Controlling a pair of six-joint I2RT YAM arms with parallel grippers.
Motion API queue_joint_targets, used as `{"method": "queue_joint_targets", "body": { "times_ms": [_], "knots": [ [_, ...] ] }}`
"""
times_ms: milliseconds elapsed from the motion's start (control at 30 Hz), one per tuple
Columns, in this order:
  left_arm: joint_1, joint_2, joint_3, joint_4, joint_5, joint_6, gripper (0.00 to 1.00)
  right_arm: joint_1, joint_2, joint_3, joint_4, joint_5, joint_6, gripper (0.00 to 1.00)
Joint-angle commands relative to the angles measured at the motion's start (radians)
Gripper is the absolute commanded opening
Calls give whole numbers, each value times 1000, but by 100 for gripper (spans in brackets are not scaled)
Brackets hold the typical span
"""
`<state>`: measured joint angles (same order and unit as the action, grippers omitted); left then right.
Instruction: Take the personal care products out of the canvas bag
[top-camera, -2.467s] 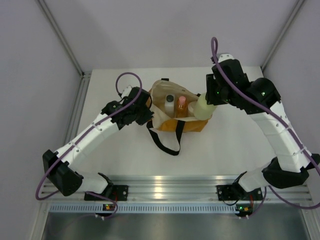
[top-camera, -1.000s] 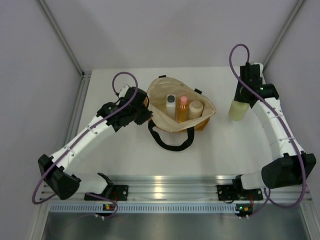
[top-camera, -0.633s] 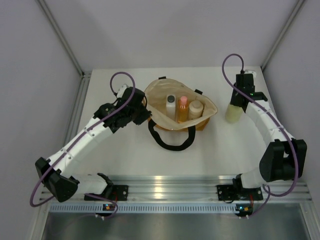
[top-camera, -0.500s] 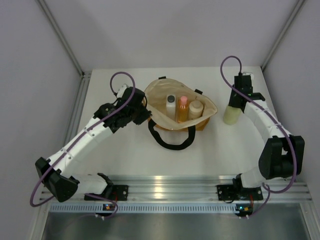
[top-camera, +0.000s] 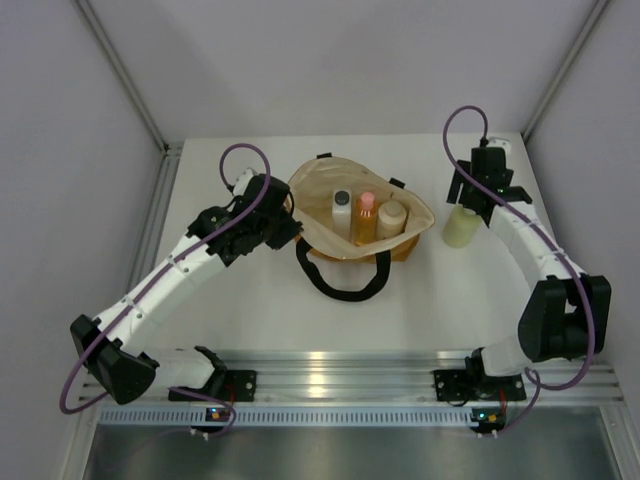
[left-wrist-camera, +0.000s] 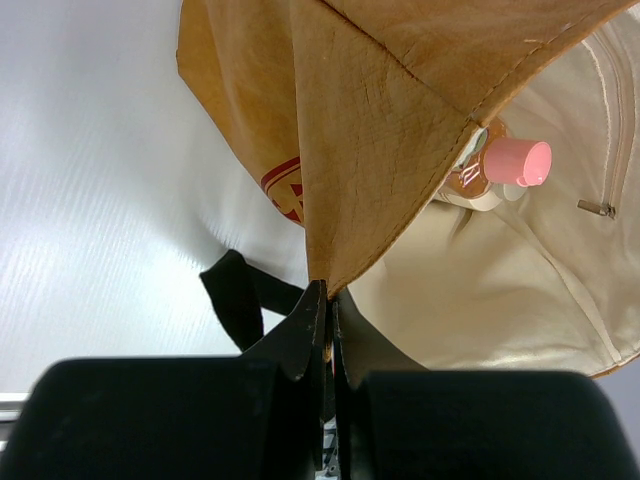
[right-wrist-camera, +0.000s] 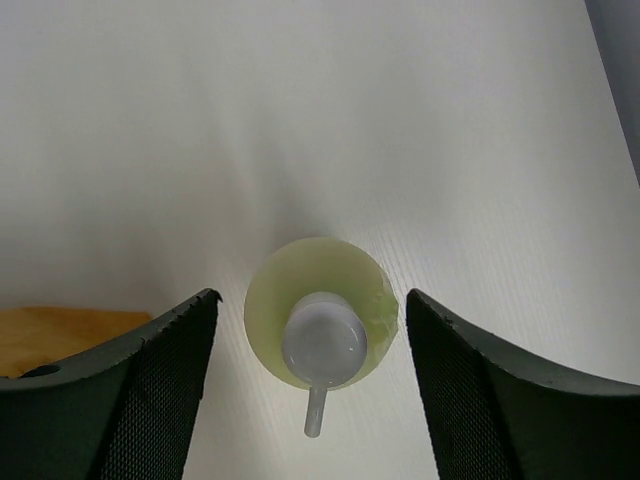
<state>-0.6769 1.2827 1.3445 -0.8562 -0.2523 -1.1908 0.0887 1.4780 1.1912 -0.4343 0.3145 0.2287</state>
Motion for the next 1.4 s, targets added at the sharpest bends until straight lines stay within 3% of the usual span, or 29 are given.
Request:
{"method": "queue_joint_targets", "body": {
  "times_ms": [0,133,267,467,767,1000,1367],
  "knots": [
    [0,-23,5,23,-10,11,0,-17,-74,48,34,11,-3,74],
    [0,-14,10,23,-4,11,0,3,-133,152,-44,-57,17,72],
    [0,-14,8,23,-2,7,0,136,-188,289,-135,-170,20,67],
    [0,-13,1,23,-1,0,0,426,-217,377,-165,-124,50,57],
    [0,-17,-2,23,22,-26,0,747,-107,427,-169,30,116,54],
    [0,-16,-13,25,44,-52,0,822,51,498,-222,181,264,52],
    [0,-19,7,23,56,-61,0,821,295,610,-268,304,247,55]
  ]
}}
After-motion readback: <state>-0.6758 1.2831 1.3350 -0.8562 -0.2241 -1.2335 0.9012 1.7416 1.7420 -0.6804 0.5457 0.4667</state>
